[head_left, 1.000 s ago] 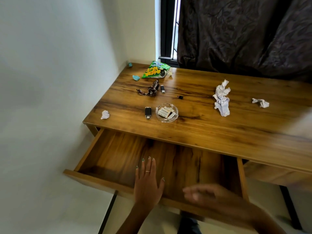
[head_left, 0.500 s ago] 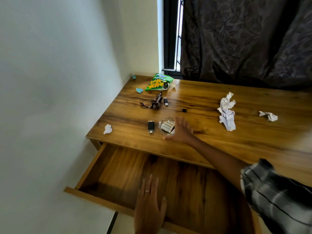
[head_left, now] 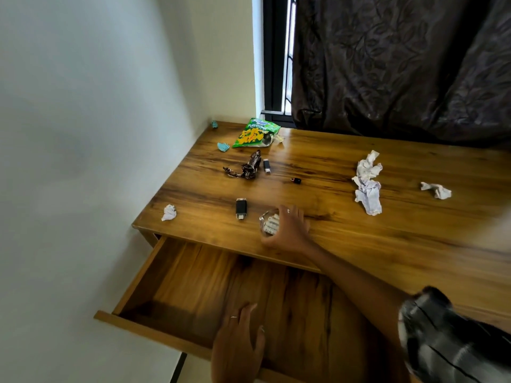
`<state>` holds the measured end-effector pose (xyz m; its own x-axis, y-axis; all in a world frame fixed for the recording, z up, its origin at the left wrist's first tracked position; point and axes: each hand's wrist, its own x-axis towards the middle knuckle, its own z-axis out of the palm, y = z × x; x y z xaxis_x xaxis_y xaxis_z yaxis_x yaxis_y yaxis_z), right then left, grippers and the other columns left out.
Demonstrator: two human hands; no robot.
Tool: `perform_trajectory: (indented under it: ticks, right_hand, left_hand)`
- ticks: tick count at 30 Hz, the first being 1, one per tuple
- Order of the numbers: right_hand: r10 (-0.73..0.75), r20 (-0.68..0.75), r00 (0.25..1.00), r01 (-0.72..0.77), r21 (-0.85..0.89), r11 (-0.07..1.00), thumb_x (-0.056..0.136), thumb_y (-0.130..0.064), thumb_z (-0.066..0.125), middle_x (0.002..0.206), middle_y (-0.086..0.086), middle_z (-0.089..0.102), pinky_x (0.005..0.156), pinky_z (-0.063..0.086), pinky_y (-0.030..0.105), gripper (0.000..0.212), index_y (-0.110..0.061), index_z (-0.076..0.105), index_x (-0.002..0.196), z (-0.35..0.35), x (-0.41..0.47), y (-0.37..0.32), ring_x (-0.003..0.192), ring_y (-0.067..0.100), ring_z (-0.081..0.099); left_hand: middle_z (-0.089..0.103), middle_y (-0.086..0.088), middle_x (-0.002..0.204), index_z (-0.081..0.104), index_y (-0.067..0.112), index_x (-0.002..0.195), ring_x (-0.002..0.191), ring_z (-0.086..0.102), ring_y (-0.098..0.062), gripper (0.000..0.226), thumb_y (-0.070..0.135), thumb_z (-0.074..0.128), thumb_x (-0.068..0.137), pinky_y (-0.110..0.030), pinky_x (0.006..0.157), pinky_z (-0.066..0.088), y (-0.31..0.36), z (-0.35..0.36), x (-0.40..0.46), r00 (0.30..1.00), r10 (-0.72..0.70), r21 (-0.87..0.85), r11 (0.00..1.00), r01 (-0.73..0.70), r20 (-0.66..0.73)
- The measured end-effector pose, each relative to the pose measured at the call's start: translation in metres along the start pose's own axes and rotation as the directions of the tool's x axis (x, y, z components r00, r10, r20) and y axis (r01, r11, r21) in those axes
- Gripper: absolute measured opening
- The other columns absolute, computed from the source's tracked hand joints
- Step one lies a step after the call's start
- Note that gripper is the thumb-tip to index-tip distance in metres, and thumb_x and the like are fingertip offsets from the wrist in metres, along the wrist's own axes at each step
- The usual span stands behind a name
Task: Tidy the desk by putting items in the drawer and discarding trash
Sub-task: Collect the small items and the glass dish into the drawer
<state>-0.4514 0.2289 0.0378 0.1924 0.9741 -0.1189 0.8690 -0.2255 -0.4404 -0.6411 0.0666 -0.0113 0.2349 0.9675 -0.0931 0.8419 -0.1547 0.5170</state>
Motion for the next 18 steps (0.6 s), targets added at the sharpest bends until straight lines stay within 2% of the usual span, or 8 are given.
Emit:
perform_trajectory:
  ticks: [9,13,18]
  right_hand:
    - [-0.052,0.083,0.995,0.046,0.065,0.997,0.058,-0.059,0.072,0.142,0.002,0.022,0.109,0.022,0.044,0.107,-0.029,0.017,0.144,-0.004,-0.136,0.04,0.133,0.022,0.021]
    - [0.043,0.131,0.99,-0.055,0.086,0.995,0.06,-0.059,0.072,0.143,-0.001,0.02,0.109,0.023,0.039,0.105,-0.031,0.016,0.145,0.016,-0.188,0.067,0.133,0.017,0.021]
    - [0.214,0.149,0.965,-0.232,0.11,0.967,0.06,-0.052,0.077,0.14,0.003,0.025,0.109,0.029,0.044,0.099,-0.032,0.024,0.14,0.032,-0.211,0.101,0.13,0.021,0.027]
  left_hand:
    - [0.048,0.013,0.134,0.031,0.037,0.139,0.116,0.047,-0.002,0.049,0.047,0.043,0.092,-0.017,0.093,0.043,-0.001,0.002,-0.004,0.999,0.034,0.023,0.999,-0.033,-0.012]
    - [0.051,0.011,0.131,0.039,0.034,0.135,0.112,0.05,-0.006,0.045,0.045,0.045,0.092,-0.019,0.089,0.046,-0.005,0.004,-0.005,0.998,0.066,0.051,0.997,-0.065,-0.019]
    - [0.059,0.009,0.118,0.047,0.031,0.132,0.101,0.052,-0.002,0.039,0.041,0.046,0.093,-0.013,0.078,0.04,-0.005,0.004,-0.006,0.993,0.117,0.048,0.992,-0.116,-0.031]
